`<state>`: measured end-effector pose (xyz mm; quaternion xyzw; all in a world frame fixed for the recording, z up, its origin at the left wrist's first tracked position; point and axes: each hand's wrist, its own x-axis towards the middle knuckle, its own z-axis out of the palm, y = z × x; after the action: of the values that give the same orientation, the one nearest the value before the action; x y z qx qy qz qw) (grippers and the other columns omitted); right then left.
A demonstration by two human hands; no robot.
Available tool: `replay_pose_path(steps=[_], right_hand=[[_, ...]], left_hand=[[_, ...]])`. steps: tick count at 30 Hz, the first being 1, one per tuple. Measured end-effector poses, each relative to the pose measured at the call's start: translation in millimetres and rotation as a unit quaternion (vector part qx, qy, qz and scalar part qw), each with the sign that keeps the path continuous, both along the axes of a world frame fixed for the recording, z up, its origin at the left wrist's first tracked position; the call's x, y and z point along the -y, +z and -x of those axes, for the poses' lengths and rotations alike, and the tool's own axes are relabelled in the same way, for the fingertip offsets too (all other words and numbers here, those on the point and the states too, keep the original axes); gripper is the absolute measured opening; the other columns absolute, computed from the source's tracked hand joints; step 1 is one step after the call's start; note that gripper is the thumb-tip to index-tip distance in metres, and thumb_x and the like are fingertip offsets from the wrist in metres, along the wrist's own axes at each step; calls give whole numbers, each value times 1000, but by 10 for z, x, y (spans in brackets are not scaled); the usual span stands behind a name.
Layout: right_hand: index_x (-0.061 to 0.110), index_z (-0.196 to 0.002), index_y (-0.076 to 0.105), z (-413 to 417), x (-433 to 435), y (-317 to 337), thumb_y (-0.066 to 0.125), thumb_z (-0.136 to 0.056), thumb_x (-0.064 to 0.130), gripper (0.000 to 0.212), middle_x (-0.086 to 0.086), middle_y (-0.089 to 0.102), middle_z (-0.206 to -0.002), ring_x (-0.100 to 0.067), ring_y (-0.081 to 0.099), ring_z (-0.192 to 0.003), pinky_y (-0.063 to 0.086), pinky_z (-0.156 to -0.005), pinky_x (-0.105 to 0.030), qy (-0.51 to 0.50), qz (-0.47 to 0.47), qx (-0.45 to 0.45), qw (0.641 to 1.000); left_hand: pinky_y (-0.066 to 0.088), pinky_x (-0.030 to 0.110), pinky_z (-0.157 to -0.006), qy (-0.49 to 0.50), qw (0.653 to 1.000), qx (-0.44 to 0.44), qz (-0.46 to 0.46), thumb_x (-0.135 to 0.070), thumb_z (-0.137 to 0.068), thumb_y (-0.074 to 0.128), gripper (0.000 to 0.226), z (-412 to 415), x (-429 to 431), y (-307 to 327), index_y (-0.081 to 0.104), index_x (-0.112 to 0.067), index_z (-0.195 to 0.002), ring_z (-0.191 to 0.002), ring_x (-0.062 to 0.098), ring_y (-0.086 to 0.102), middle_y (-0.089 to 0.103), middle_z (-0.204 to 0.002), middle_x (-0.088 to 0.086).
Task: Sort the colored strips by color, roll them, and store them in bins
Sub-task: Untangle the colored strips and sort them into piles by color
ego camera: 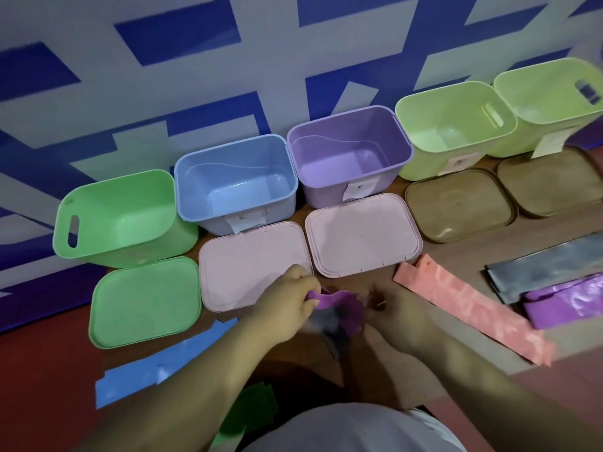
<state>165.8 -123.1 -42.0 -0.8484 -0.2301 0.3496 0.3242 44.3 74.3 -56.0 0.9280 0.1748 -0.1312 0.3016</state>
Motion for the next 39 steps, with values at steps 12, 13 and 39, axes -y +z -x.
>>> replay_pose_path(steps=[12, 13, 39], right_hand=[[22, -91, 68, -123, 111, 817, 65, -87, 3, 20, 1, 71, -76, -16, 66, -68, 51, -61, -22, -7, -88, 41, 995], [23, -93, 67, -130, 141, 847, 65, -88, 4, 19, 2, 70, -77, -16, 66, -68, 52, -61, -22, -4, -90, 44, 995], [20, -84, 67, -2403, 2179, 345, 67, -88, 4, 17, -7, 71, -79, -19, 62, -67, 53, -69, -41, 5, -126, -4, 992]], left_hand=[[57, 33, -87, 103, 983, 39, 144, -37, -91, 66, 10, 393, 324, 352, 58, -40, -95, -100, 4, 59, 61, -107, -19], [58, 35, -82, 102, 983, 39, 145, -38, -91, 66, 9, 395, 358, 376, 58, -40, -94, -92, 5, 60, 62, -98, -17], [44, 22, -66, 225, 936, 21, 271, 5, -86, 57, 44, -1152, 2369, 292, 71, -35, -99, -68, 8, 55, 67, -81, -10]])
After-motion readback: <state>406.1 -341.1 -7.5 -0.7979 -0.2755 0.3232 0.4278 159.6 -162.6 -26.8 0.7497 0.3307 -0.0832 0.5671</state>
